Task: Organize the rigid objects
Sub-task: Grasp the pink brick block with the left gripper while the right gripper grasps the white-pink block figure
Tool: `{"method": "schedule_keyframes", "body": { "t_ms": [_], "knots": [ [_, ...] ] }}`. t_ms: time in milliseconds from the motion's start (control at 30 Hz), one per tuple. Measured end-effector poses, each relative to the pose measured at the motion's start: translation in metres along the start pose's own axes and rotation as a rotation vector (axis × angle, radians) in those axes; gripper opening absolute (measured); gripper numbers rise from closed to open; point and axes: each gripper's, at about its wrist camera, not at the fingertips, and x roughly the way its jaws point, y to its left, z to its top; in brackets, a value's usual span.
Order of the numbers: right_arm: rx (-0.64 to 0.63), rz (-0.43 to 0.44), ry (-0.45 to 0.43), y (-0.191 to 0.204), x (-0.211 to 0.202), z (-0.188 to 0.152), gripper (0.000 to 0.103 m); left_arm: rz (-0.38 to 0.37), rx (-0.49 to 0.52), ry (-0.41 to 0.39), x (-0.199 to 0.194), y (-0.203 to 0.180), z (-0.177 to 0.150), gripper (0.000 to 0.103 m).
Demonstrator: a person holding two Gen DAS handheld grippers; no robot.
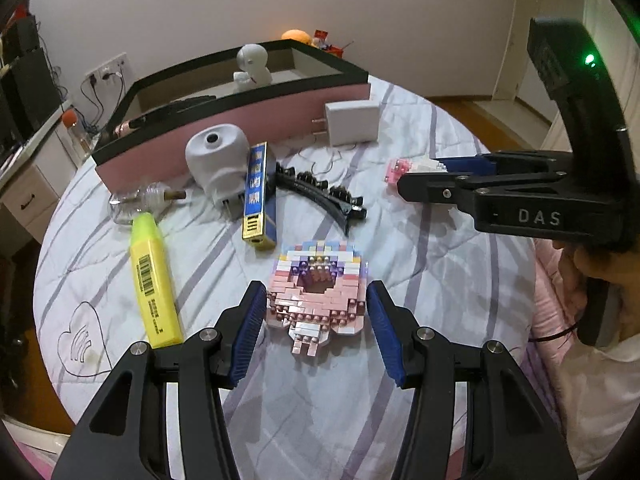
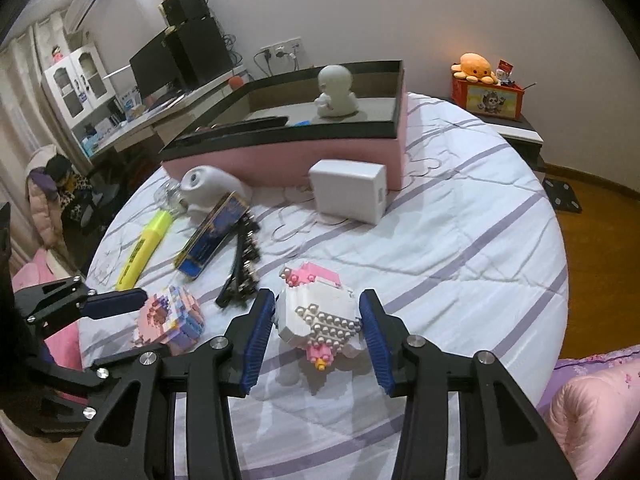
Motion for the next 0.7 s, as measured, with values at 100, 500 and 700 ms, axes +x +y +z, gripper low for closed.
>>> {"method": "schedule_keyframes", "body": {
  "t_ms": [100,500,700],
  "knots": [
    [-0.008,-0.007,0.006,0.007,0.001,-0.003,0.046,0.001,-0.011,0.006,0.005,0.003,-0.002,0.059],
    [-0.020,-0.094,0.029,0.014,0.010,-0.011,0.046,-0.092,-0.035,-0.014,0.013,0.008,-0.002,0.055],
    [0.010,-0.069,0.011,0.011,0.006,-0.010,0.045,-0.123,-0.052,-0.030,0.009,0.010,-0.001,0.055]
  ]
}}
